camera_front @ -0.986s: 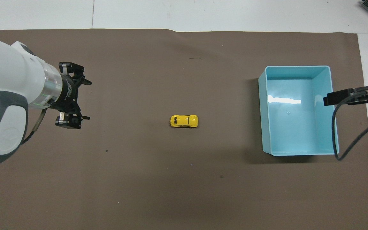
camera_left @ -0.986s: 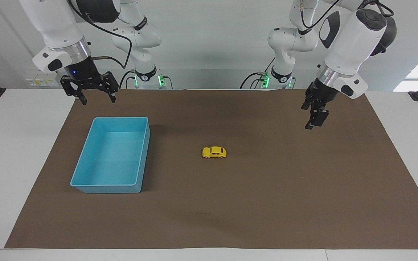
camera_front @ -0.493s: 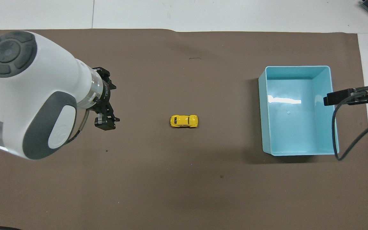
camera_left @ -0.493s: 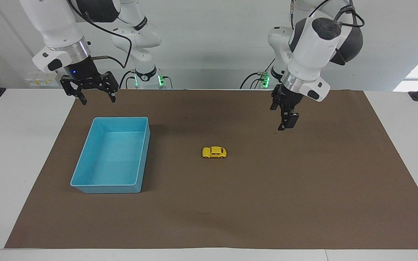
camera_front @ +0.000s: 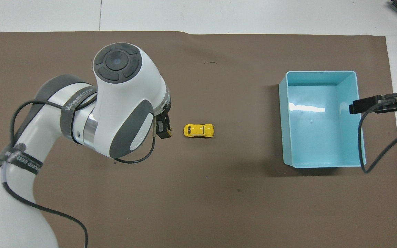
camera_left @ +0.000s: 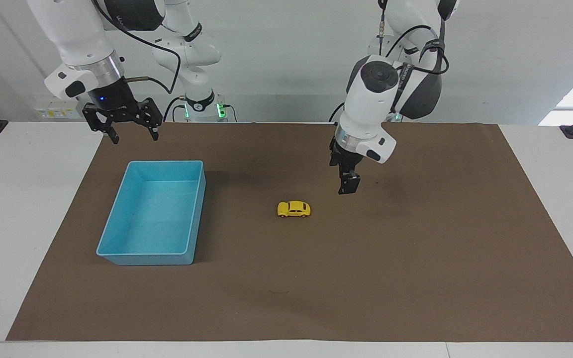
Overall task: Wind up and store yellow beetle car
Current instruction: 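Lower the left gripper down onto the yellow car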
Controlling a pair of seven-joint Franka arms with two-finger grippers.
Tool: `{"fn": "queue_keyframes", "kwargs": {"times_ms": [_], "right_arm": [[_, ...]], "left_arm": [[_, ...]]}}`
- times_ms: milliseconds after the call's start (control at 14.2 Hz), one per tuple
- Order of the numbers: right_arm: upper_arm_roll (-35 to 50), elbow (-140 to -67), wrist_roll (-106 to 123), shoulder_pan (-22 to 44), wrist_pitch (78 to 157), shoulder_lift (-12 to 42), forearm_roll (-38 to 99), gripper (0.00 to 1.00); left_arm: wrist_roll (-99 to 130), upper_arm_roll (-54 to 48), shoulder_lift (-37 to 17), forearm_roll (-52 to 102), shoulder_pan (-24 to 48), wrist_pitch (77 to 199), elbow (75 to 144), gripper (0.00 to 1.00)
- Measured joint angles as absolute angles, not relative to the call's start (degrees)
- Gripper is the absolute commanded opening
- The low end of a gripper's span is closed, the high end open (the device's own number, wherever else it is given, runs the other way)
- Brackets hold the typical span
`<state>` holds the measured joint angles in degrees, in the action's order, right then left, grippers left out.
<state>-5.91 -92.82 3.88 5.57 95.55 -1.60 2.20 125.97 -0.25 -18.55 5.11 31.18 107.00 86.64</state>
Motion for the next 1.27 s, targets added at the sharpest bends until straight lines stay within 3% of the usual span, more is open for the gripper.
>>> {"fn": "queue_keyframes", "kwargs": {"times_ms": [564,916,1268], "right_arm": [[-5.91,-92.82,3.88,5.57,95.55,-1.60,2.20,1.00],[-5.91,-92.83,3.88,5.57,95.55,-1.61,2.20,1.00],[-5.91,-92.83,3.88,5.57,95.55,-1.61,2.20,1.00]], "left_arm": [[131.22,-0.32,-24.05,5.10,37.27,114.41,86.31,1.00],[134.62,-0.33,-30.81,3.47,41.16,116.01,86.56,1.00],[135.95,0.09,-31.66,3.37,41.47,117.80,87.33,1.00]]}}
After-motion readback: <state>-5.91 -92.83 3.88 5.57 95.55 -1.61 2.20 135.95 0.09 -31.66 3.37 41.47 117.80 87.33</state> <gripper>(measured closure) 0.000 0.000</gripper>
